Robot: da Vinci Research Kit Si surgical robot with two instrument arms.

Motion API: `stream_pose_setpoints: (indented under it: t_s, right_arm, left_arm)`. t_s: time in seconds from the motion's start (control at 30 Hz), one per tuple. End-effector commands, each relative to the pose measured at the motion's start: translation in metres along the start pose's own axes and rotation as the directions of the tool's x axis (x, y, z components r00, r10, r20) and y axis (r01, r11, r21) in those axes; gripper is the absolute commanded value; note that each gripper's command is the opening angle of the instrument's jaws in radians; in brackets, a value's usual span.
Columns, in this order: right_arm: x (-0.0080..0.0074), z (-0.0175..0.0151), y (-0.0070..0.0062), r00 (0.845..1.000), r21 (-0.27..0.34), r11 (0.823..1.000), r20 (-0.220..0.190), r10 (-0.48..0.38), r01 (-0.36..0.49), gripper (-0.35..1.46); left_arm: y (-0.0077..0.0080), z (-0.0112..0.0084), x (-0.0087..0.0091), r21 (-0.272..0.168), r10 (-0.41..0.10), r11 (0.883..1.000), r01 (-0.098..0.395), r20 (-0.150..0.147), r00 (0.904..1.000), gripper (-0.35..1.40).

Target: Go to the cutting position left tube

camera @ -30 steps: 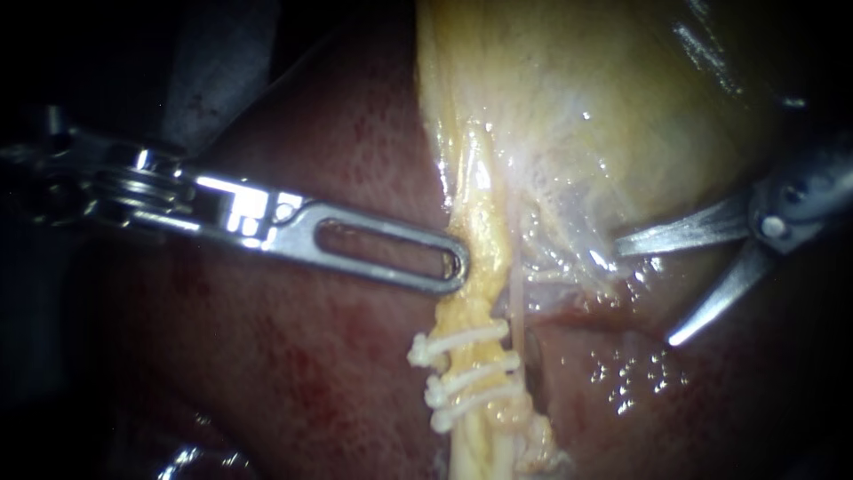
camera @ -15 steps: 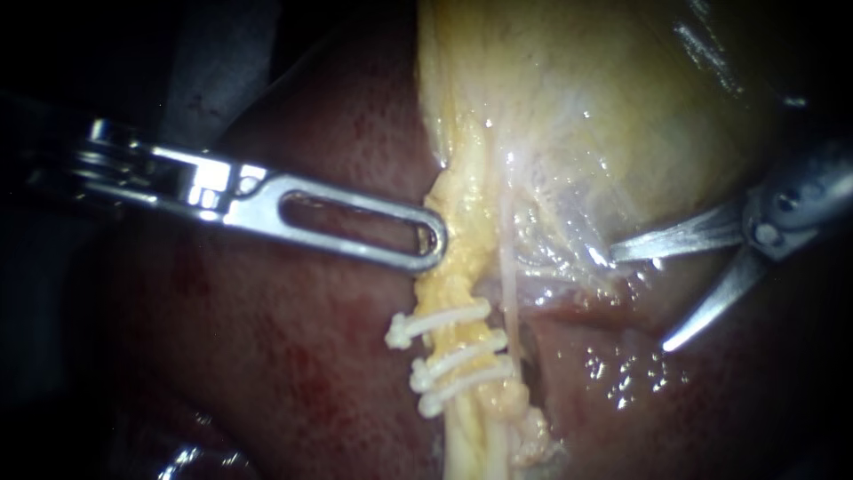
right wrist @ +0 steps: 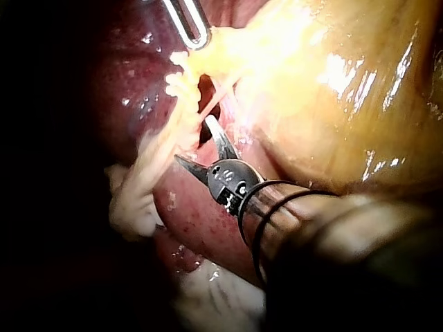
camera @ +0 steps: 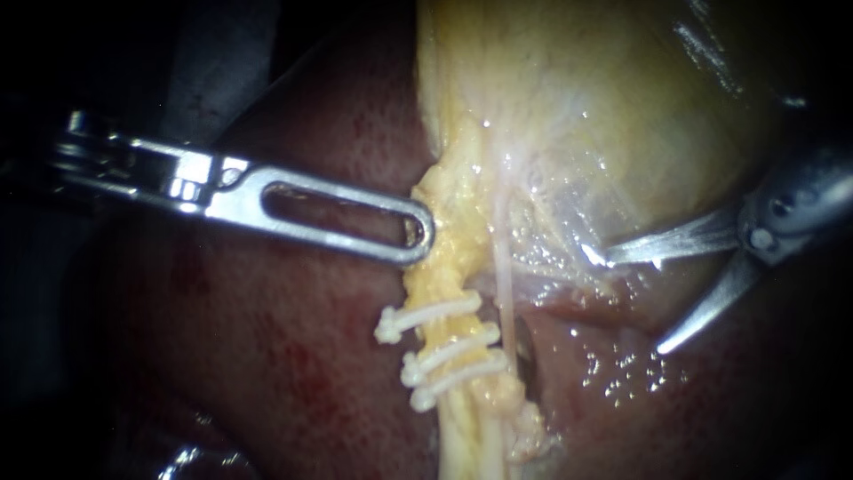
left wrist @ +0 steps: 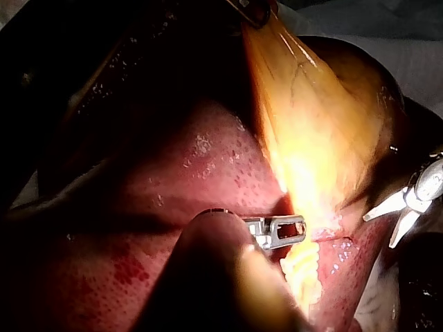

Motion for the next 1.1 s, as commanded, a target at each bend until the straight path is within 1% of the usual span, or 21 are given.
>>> stream_pose_setpoints:
  t_s: [0.03, 0.17, 0.37, 0.47, 0.77, 0.93, 1.1]
  right_arm:
    - [0.0, 0.0, 0.0, 1.0, 0.002, 1.0, 0.001, 0.023, -0.023, 1.42]
    - [0.0001, 0.0002, -0.0002, 0.997, 0.007, 0.997, -0.002, 0.081, -0.081, 1.42]
    - [0.0004, 0.0006, -0.0001, 0.992, 0.053, 0.99, -0.009, 0.129, -0.128, 1.42]
    - [0.0004, 0.0009, -0.0002, 0.989, 0.059, 0.987, -0.012, 0.15, -0.149, 1.4]
    - [-0.0002, 0.0029, -0.001, 0.982, 0.096, 0.977, 0.031, 0.188, -0.19, 1.35]
    - [-0.0005, 0.0042, -0.0014, 0.976, 0.11, 0.97, 0.064, 0.209, -0.215, 1.3]
    - [-0.0007, 0.0052, -0.0015, 0.969, 0.122, 0.963, 0.079, 0.234, -0.242, 1.28]
  left_arm:
    - [0.0, 0.0, 0.0, 0.0, 0.0, 1.0, 0.0, 0.0, 1.0, -0.35]
    - [-0.0001, 0.0, 0.0001, -0.001, 0.0, 1.0, 0.0, 0.0, 1.0, -0.35]
    - [-0.0002, 0.0, 0.0002, -0.001, 0.0, 1.0, 0.0, 0.001, 1.0, -0.35]
    - [-0.0002, 0.0, 0.0002, -0.001, 0.0, 1.0, 0.0, 0.001, 1.0, -0.35]
    - [-0.0004, 0.0001, 0.0004, -0.001, 0.0, 1.0, 0.0, 0.002, 1.0, -0.35]
    - [-0.0005, 0.0001, 0.0005, -0.002, -0.001, 1.0, 0.001, 0.002, 1.0, -0.35]
    - [-0.0006, 0.0001, 0.0006, -0.002, -0.001, 1.0, 0.001, 0.003, 1.0, -0.35]
